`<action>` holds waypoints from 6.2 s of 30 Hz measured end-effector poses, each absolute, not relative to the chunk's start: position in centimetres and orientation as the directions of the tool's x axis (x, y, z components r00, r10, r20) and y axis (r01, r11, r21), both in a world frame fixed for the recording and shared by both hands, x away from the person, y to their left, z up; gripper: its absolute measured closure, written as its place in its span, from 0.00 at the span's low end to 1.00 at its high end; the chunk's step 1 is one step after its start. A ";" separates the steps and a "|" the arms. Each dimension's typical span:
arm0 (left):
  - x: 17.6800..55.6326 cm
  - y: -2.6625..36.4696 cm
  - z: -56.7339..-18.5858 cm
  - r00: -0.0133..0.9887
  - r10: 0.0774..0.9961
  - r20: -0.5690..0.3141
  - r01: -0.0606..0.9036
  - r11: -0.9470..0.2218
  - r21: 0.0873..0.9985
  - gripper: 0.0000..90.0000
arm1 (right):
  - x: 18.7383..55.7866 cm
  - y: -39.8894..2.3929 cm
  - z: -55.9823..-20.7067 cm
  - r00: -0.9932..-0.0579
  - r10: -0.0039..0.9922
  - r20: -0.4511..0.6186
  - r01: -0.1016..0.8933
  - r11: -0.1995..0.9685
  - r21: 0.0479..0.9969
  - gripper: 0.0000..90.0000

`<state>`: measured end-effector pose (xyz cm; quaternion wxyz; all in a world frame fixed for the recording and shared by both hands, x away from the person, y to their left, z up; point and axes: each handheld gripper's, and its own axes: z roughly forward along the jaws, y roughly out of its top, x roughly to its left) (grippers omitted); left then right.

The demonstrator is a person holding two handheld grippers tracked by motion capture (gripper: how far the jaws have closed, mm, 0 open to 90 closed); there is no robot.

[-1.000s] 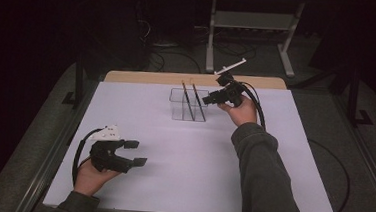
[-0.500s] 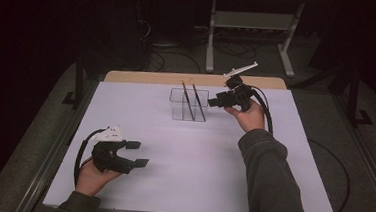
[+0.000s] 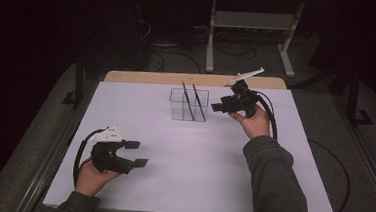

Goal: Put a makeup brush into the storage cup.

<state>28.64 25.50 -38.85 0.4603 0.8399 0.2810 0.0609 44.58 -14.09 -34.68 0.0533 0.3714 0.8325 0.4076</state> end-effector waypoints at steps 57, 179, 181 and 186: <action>28.7 25.6 -39.1 0.823 0.551 -0.136 0.412 -0.415 0.811 0.28 | 39.1 -18.4 -36.1 -0.712 0.670 0.210 0.547 0.341 0.765 0.35; 28.0 25.6 -40.6 0.801 0.593 -0.081 0.403 -0.434 0.806 0.23 | 29.0 -22.9 -42.2 -0.703 0.680 0.208 0.498 0.262 0.826 0.23; 28.0 25.5 -40.6 0.804 0.590 -0.079 0.402 -0.439 0.804 0.23 | 29.0 -22.9 -42.2 -0.705 0.678 0.208 0.495 0.261 0.829 0.23; 28.0 25.5 -40.8 0.804 0.589 -0.086 0.406 -0.436 0.803 0.23 | 28.9 -22.9 -42.3 -0.707 0.677 0.204 0.492 0.265 0.829 0.23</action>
